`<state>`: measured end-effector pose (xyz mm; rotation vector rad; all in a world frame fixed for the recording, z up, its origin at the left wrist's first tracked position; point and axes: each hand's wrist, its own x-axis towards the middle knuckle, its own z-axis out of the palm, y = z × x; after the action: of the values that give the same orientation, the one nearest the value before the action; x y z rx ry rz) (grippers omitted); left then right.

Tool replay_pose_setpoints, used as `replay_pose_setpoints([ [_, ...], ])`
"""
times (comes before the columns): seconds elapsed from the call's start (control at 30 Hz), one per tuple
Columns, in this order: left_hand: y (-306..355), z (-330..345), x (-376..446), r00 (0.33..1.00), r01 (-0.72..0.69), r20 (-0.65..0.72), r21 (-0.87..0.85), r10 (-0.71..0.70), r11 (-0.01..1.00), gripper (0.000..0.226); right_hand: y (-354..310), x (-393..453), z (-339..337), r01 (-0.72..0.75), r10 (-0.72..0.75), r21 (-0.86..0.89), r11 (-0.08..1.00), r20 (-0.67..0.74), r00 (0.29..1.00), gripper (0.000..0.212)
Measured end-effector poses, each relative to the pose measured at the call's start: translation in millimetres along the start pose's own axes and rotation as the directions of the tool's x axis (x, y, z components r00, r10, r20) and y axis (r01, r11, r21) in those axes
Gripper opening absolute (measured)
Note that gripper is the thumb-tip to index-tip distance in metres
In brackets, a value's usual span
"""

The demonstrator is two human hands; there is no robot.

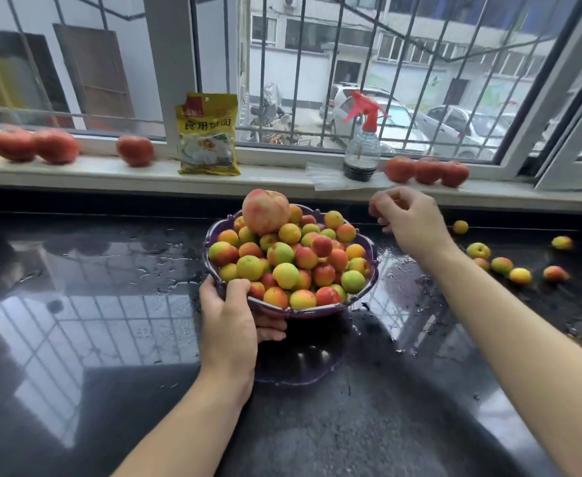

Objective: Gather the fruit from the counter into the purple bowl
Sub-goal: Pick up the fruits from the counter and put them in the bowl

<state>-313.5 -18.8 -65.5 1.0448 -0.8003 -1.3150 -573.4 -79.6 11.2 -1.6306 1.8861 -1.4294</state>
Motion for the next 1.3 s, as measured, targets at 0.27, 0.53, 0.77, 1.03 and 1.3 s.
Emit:
replay_pose_setpoints([
  [0.27,8,-2,-6,0.999,0.023,0.046,-0.045,-0.021,0.999,0.03,-35,-18,40,0.064,-0.037,-0.111,0.992,0.23,0.973,0.026],
  [0.53,9,-3,-7,0.998,0.019,0.052,-0.036,-0.017,0.999,0.031,18,-43,5,-0.031,0.024,-0.084,0.996,-0.079,0.997,0.017],
  [0.77,3,-1,-2,1.0,-0.007,0.019,0.002,0.007,1.0,0.029,93,-49,-34,-0.062,-0.051,-0.614,0.787,-0.165,0.985,0.031],
  [1.03,2,-1,-1,1.0,-0.008,0.023,0.013,0.007,1.0,0.029,132,-17,-69,-0.229,0.21,-0.92,0.319,-0.167,0.963,0.046],
  [1.3,2,-1,-1,1.0,-0.006,0.025,0.007,0.006,1.0,0.03,125,-20,-58,-0.102,0.002,-0.908,0.406,-0.111,0.994,0.029],
])
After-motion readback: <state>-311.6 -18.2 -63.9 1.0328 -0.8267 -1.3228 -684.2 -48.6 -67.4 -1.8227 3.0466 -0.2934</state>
